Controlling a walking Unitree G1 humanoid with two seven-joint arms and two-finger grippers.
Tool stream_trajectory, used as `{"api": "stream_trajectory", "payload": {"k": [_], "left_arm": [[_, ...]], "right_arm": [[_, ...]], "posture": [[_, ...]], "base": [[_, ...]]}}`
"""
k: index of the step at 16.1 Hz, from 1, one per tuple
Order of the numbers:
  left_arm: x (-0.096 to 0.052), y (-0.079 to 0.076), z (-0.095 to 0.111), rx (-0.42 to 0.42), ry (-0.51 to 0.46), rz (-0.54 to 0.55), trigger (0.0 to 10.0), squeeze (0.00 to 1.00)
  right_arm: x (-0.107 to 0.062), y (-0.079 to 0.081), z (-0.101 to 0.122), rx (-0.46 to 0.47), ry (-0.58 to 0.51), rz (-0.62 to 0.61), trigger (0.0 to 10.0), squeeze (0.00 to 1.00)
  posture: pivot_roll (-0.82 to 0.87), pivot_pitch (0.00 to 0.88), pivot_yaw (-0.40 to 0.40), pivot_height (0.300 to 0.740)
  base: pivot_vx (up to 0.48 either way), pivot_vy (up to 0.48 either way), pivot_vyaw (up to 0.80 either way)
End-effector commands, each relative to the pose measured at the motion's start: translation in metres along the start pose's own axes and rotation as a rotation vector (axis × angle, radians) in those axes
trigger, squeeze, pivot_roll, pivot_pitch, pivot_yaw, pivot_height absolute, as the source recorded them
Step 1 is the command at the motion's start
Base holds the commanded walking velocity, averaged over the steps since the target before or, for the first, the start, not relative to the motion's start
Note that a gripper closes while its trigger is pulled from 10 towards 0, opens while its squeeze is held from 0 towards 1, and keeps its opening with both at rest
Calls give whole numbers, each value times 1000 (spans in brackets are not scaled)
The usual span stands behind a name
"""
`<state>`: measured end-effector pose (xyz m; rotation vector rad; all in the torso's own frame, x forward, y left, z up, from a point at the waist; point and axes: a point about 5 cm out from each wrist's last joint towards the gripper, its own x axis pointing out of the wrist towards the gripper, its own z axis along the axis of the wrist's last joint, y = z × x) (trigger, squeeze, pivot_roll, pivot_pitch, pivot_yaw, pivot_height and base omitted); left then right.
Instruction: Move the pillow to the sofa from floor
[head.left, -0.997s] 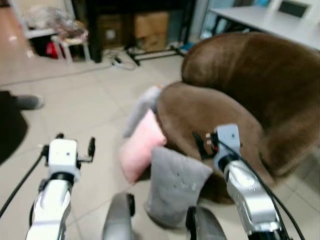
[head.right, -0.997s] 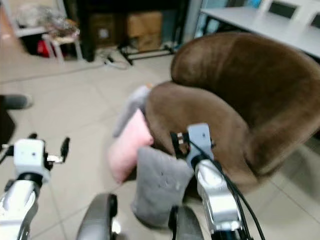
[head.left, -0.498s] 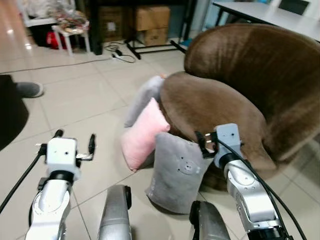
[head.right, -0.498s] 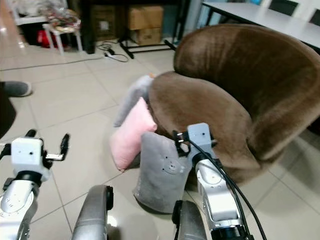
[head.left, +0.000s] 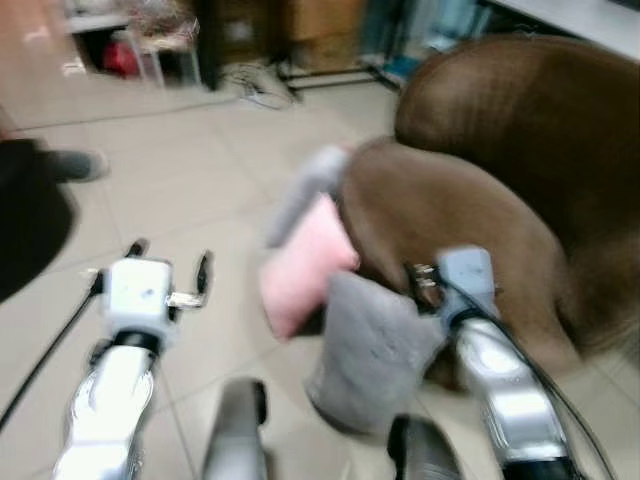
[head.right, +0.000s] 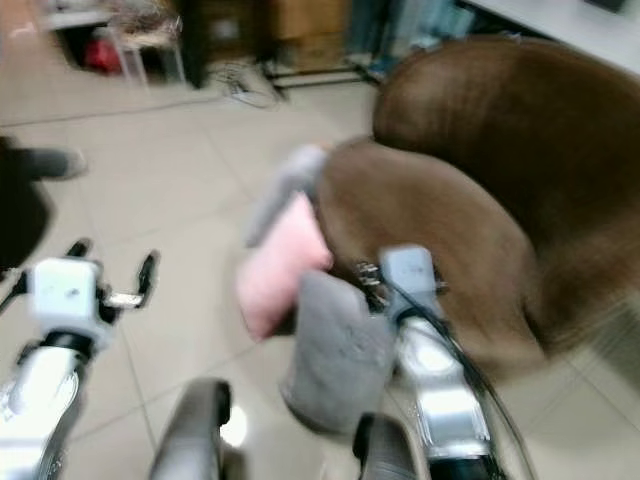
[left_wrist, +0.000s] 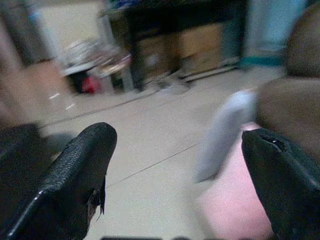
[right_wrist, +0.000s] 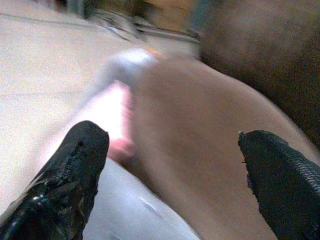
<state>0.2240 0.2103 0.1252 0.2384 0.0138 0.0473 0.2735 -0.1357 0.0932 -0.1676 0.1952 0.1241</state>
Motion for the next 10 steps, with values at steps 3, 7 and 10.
{"api": "stream_trajectory", "payload": {"k": [3,7,10], "left_arm": [[1,-8,7,5,-13,-21,10000,0],[1,-5,2,24,14,-17,10000,0],[2,-7,0,36,21,-45,10000,0]], "right_arm": [[-4,-11,-4,-10,17,-15,10000,1000],[-5,-14,-6,23,32,-28,10000,1000],[-3,-13,-5,16,34,-16,10000,1000]], "posture": [[42,0,-78,571],[36,0,-73,571],[30,0,-66,541]], "base": [[184,0,267],[0,0,0],[0,0,0]]}}
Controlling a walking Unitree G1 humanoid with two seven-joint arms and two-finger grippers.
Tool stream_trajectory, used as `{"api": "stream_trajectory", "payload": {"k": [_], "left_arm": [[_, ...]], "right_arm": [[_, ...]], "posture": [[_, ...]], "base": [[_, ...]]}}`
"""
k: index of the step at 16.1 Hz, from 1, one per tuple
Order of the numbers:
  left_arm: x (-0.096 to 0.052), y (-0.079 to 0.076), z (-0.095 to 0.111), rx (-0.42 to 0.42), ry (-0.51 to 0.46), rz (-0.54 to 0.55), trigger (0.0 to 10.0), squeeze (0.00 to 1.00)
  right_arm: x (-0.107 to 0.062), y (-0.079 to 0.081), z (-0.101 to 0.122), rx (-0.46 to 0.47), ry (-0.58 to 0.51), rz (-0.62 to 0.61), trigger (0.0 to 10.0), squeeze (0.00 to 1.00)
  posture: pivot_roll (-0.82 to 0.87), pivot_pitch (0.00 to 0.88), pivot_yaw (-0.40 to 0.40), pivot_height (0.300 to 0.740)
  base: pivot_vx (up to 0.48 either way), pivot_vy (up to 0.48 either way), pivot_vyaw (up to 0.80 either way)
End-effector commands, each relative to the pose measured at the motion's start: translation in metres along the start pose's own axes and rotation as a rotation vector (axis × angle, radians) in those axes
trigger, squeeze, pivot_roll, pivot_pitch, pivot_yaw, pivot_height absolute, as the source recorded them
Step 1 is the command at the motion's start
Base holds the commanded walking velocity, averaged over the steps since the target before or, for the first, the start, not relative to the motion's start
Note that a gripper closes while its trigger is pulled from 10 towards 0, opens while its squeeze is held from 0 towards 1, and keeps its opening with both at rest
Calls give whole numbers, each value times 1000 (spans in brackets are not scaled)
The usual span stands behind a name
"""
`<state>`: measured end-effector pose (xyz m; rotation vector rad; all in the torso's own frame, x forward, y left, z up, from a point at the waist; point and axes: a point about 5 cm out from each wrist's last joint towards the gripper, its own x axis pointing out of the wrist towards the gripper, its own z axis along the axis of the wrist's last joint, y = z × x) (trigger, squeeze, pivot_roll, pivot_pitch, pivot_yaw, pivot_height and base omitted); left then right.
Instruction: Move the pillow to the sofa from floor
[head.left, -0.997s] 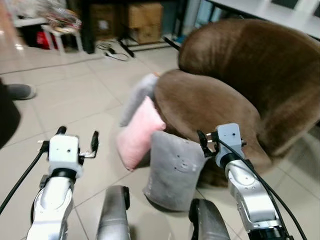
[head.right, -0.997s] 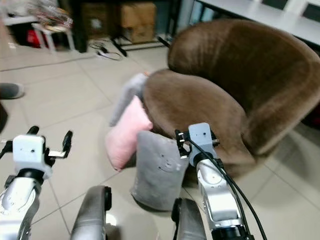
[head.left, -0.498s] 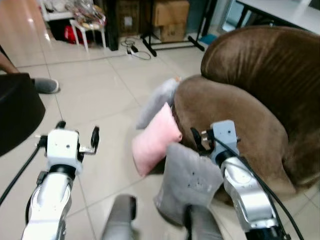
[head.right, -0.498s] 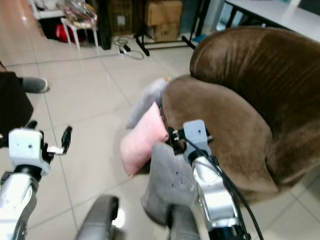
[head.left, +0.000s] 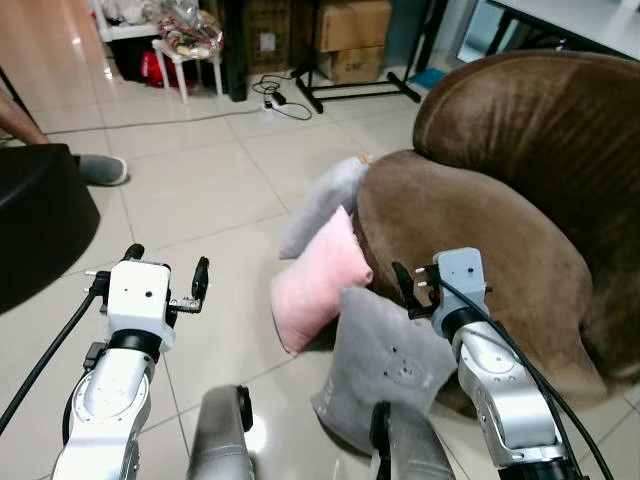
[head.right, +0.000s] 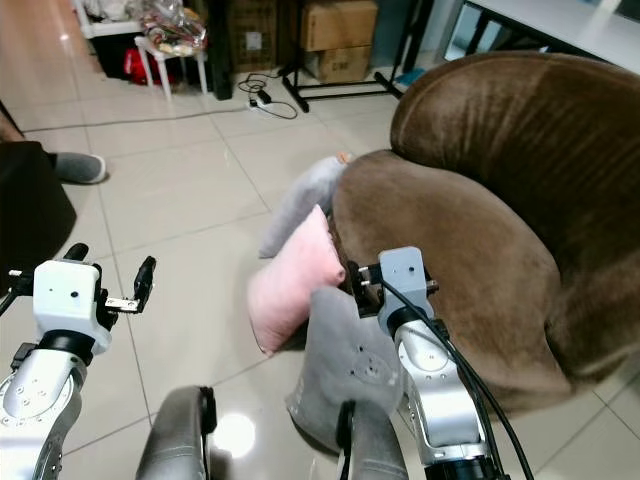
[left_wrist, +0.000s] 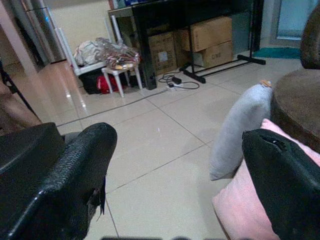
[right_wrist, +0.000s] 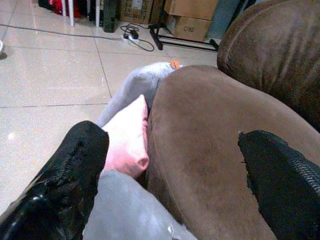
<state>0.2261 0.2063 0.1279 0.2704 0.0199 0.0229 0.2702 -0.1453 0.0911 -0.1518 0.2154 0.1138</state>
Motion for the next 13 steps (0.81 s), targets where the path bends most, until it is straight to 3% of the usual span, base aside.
{"api": "stream_trajectory", "payload": {"k": [1,5,13], "left_arm": [[1,-3,-4,3,19,-26,10000,0],[7,-5,-12,29,42,-139,10000,0],[11,-7,-14,10,44,-173,10000,0]], "right_arm": [[2,-5,-1,-9,20,-9,10000,1000],[18,-1,-5,-39,67,20,10000,1000],[29,0,-1,-38,68,23,10000,1000]], "posture": [[27,0,-63,536],[16,0,-54,491],[-10,0,-41,422]], "base": [[0,0,0],[0,0,0],[0,0,0]]}}
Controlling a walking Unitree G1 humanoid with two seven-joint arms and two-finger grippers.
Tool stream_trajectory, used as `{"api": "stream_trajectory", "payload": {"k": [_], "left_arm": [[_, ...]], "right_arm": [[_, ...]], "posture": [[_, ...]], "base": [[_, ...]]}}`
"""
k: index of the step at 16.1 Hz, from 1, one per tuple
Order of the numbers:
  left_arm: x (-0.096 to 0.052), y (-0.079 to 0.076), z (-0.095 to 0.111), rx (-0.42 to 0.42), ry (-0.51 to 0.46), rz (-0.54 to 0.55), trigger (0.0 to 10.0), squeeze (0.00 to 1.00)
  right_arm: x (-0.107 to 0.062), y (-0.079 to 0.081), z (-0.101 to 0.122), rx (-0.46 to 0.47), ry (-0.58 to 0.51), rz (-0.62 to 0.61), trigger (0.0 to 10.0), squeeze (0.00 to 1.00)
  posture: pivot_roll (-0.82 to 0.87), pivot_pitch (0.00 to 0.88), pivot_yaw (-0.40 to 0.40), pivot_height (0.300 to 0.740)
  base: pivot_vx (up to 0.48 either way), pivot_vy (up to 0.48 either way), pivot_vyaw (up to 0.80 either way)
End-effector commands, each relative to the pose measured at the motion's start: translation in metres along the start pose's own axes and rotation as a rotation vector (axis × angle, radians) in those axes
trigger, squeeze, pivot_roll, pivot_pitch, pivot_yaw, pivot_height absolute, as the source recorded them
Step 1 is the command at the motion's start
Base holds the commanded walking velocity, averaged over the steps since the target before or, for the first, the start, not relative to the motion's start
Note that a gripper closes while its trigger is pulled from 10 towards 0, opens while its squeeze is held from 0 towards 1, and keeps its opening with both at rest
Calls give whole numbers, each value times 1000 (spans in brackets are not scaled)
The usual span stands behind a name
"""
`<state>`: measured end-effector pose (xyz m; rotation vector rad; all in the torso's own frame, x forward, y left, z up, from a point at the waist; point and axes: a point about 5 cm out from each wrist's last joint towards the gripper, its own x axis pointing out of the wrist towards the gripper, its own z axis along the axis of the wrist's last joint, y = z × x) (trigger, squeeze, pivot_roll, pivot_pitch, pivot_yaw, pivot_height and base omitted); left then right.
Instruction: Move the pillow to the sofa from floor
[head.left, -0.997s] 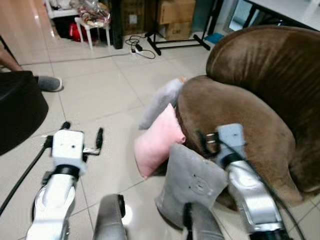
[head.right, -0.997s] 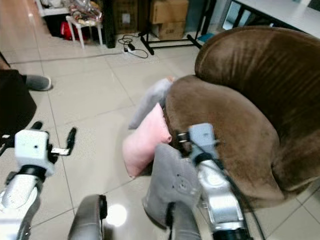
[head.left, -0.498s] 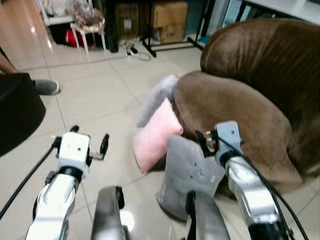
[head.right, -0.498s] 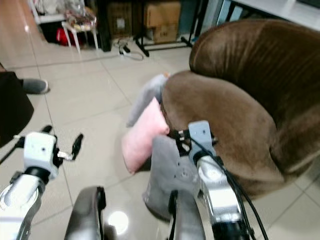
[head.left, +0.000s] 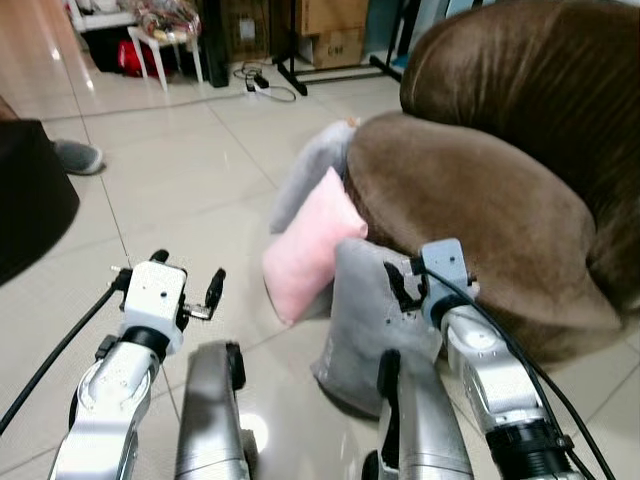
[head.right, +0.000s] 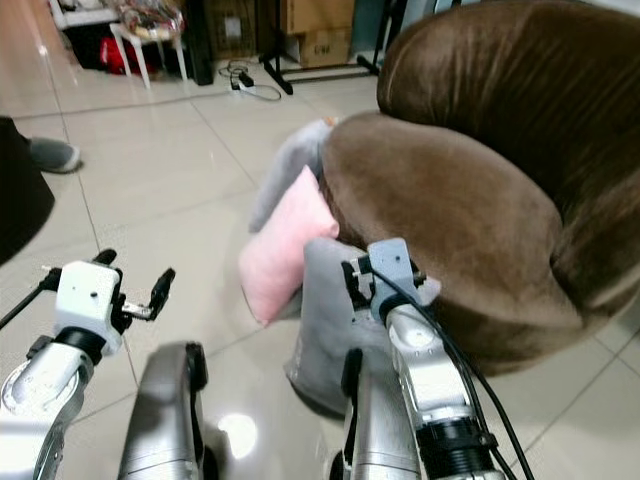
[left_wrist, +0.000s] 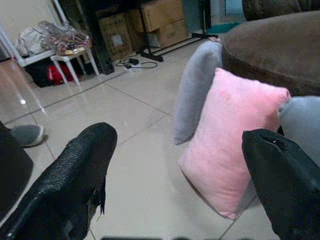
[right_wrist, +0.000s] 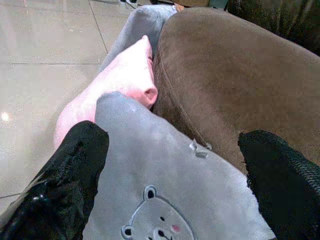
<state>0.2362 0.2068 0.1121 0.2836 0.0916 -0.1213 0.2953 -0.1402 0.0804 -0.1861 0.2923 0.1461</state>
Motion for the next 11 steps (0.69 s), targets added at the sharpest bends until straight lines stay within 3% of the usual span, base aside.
{"api": "stream_trajectory", "payload": {"k": [1,3,9,10,11], "left_arm": [[2,-5,1,-11,-8,-27,10000,0],[3,-9,2,-29,-13,-58,10000,0],[-2,-24,11,-29,-11,-273,10000,0],[-9,-26,13,-16,-11,-324,10000,0],[-10,-25,18,-11,-19,-347,10000,0]], "right_arm": [[2,-3,4,-11,-4,-8,10000,1000],[8,-6,6,14,-1,8,10000,1000],[37,-20,8,-96,82,27,10000,1000],[43,-20,9,-115,102,56,10000,0],[47,-17,12,-131,105,76,10000,0]], "posture": [[-11,0,-42,422],[-10,0,-47,422],[-18,0,-54,422],[-15,0,-55,422],[-14,14,-57,422]], "base": [[0,0,0],[0,0,0],[0,0,0],[0,0,0],[0,0,0]]}}
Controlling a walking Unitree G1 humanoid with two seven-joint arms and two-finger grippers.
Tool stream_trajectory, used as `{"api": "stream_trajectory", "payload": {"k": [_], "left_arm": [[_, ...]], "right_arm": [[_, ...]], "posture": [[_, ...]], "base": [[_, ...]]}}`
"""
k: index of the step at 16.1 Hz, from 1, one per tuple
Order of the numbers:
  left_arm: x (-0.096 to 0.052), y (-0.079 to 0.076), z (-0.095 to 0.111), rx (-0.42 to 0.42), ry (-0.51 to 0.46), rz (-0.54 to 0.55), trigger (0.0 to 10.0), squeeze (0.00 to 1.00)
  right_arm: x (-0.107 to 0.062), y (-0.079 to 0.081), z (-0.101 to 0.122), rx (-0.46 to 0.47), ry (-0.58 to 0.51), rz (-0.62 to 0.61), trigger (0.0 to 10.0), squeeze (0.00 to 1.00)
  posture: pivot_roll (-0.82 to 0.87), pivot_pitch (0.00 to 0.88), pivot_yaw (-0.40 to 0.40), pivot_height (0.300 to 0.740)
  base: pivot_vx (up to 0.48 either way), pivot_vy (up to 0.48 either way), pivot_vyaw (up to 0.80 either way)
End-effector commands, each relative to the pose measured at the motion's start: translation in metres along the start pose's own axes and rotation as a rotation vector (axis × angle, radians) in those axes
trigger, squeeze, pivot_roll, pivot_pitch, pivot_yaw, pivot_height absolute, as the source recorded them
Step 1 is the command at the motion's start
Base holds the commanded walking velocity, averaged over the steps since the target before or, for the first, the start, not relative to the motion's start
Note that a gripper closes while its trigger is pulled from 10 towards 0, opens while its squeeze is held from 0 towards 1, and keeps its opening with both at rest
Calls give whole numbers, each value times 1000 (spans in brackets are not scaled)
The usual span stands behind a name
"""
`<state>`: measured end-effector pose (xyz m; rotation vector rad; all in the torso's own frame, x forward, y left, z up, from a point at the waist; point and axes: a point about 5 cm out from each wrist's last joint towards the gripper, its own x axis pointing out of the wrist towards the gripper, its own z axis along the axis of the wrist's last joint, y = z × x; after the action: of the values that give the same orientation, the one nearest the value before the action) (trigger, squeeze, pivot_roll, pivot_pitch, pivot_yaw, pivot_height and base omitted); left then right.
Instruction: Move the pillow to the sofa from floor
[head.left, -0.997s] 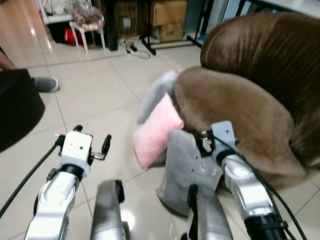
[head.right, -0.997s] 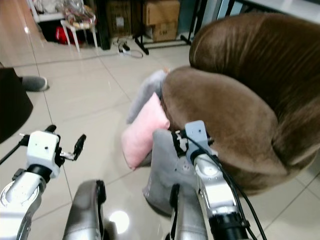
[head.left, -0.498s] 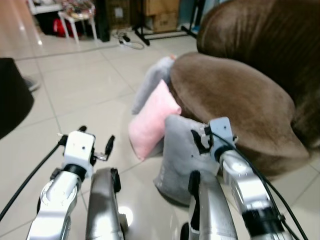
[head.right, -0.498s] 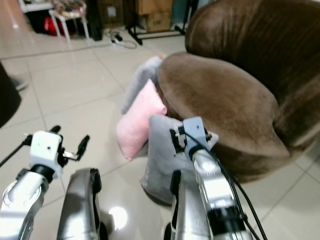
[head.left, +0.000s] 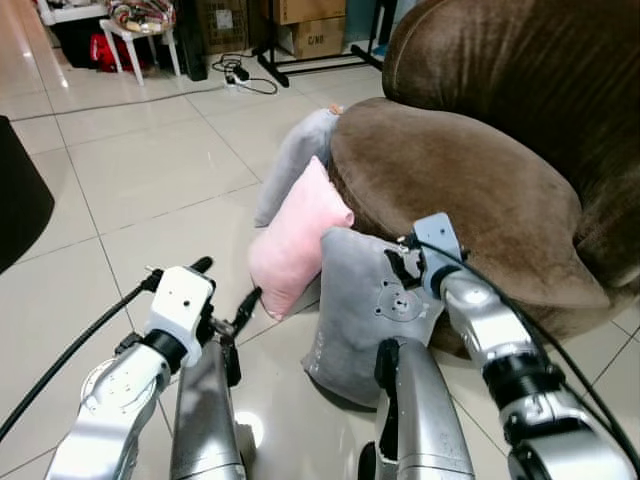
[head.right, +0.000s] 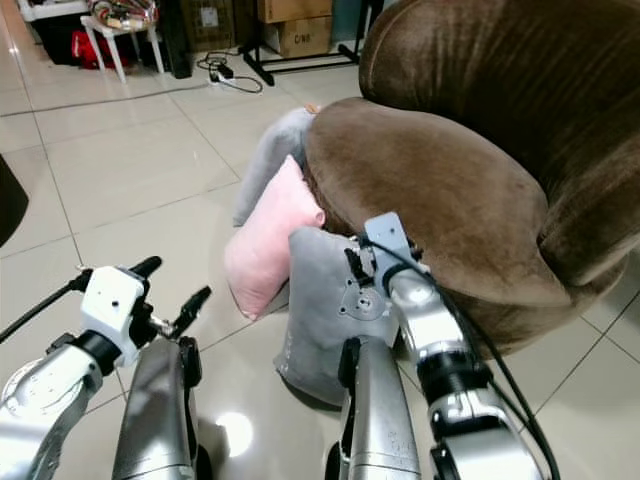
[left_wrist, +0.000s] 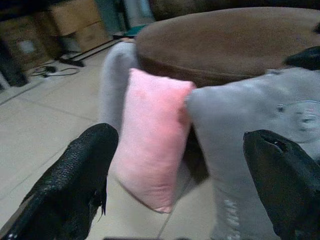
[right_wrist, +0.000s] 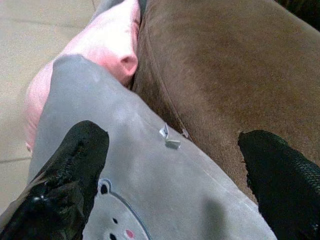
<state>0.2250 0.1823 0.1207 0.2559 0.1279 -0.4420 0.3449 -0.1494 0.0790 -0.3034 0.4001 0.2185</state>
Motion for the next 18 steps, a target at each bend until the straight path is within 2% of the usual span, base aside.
{"api": "stream_trajectory", "payload": {"k": [1,6,7,10,12,15,16,17,18], "left_arm": [[0,-1,6,5,-15,-30,10000,0],[-15,-7,19,13,4,-164,10000,0],[-16,-8,19,14,7,-172,10000,0],[-31,-10,24,17,48,-205,10000,0],[-46,-9,27,18,85,-209,10000,0],[-59,-8,30,18,108,-193,10000,0],[-64,-10,31,11,120,-197,10000,0],[-67,-12,31,6,127,-201,10000,0],[-67,-14,31,-4,132,-206,10000,0]], "right_arm": [[3,0,4,-19,-5,10,10000,0],[18,2,13,-59,28,-24,10000,0],[19,2,13,-62,30,-26,10000,0],[21,8,7,-167,79,-57,10000,0],[21,7,3,-147,99,-109,10000,0],[21,3,4,-114,84,-172,10000,0],[22,3,9,-83,56,-180,1725,0],[22,3,11,-70,45,-181,0,0],[22,5,11,-65,44,-171,0,0]], "posture": [[-14,23,-56,422],[24,135,-75,422],[24,135,-75,422],[57,236,-75,422],[77,280,-72,422],[82,284,-61,422],[73,273,-57,422],[70,270,-57,422],[67,262,-57,422]], "base": [[0,0,0],[0,0,0],[0,0,0],[0,0,0],[0,0,0],[0,0,0],[0,0,0],[0,0,0],[0,0,0]]}}
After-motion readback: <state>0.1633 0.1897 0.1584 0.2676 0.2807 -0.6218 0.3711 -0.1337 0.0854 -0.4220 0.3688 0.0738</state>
